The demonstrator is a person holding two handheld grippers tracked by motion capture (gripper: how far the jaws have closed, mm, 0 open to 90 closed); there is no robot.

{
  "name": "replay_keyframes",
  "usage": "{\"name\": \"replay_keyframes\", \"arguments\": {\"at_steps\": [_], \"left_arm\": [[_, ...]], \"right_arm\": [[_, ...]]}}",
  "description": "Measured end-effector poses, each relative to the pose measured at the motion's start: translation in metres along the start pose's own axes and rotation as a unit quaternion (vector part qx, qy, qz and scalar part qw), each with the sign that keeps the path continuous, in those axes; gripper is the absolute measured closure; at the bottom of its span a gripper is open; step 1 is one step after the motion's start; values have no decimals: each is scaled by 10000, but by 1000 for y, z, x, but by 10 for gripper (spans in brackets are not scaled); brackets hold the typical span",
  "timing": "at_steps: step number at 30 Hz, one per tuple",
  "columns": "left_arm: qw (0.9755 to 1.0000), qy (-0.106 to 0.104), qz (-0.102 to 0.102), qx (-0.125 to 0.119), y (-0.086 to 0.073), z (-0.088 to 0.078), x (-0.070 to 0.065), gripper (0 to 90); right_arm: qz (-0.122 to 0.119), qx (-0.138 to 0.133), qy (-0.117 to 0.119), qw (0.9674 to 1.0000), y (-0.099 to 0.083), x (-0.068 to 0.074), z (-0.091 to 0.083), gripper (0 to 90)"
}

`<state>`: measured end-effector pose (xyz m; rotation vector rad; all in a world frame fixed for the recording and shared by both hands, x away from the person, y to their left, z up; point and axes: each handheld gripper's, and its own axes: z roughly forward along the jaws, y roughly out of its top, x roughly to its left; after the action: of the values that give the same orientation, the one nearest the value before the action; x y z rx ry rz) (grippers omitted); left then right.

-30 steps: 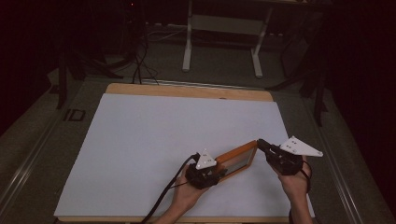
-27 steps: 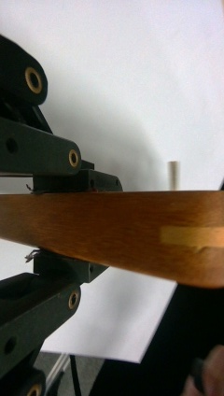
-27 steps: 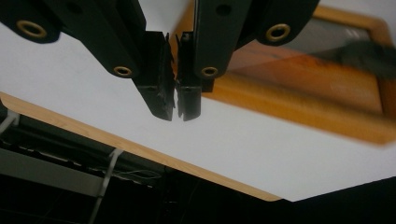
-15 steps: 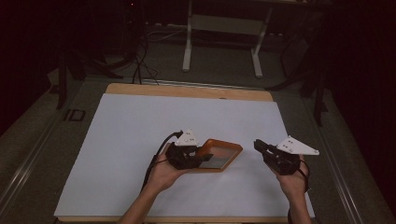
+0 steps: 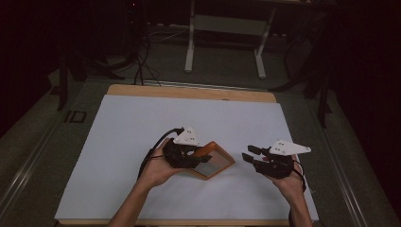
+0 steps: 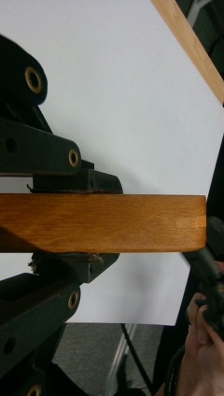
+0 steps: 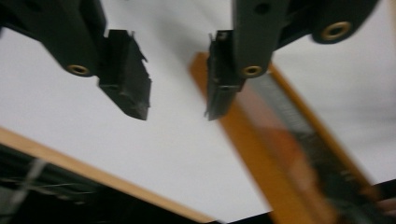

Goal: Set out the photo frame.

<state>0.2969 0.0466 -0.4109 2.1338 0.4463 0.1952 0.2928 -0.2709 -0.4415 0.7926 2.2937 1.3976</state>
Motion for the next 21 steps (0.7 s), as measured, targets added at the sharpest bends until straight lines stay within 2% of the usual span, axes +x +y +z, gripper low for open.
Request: {"name": "replay_keyframes", "arguments": {"at_steps": [1,3,7,12,14,15,16,21], "left_arm": [[10000,0,0,0,0,0,0,688],[10000,-36,77,-17,2,3,0,687],[9996,-73,265,6,6,6,-2,686],[9988,-95,456,123,11,9,-4,684],[9988,-95,456,123,11,9,-4,684],[9981,-114,571,197,14,11,-4,682],[9981,-124,570,189,14,11,-3,681],[9990,-145,432,46,13,10,4,652]], "right_arm": [[0,0,0,10000,0,0,0,572],[-168,119,273,9994,1,6,6,506],[-381,232,491,9978,5,11,17,447],[-640,283,808,9943,11,18,39,400],[-687,304,850,9935,12,20,44,400],[-724,324,915,9926,12,21,52,394],[-720,325,952,9923,12,22,55,396],[-805,269,1011,9912,10,23,55,503]]}}
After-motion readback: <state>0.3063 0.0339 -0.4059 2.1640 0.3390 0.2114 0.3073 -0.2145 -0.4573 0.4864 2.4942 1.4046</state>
